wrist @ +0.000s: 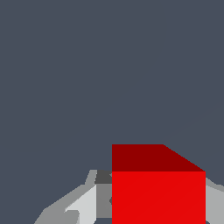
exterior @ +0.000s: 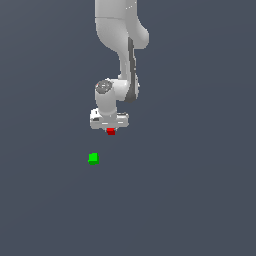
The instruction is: Stack the red cube on top of the green cube.
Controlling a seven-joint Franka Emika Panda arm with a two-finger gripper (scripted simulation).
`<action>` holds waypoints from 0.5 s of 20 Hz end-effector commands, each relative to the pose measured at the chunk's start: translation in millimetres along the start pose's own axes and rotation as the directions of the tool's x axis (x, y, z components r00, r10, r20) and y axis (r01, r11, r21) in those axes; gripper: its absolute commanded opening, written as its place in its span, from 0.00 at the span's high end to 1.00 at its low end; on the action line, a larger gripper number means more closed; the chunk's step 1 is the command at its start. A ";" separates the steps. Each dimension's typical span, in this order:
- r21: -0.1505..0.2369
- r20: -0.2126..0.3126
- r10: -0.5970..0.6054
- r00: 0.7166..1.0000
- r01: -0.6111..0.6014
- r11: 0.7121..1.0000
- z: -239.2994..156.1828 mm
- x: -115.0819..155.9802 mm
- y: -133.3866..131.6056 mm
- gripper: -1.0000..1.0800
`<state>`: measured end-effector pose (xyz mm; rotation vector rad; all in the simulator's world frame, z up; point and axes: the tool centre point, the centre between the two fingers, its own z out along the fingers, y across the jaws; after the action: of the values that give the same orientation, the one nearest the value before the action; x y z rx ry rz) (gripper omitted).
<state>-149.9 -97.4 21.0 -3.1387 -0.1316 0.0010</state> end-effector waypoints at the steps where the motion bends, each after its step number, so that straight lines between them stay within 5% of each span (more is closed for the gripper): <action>1: 0.000 -0.001 0.000 1.000 0.000 1.000 -3.0 0.2 0.1 1.00; 10: 0.000 -0.001 0.000 1.000 0.000 1.000 -38.7 -0.6 -0.2 1.00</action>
<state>-150.7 -97.2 51.1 -3.1386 -0.1315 0.0016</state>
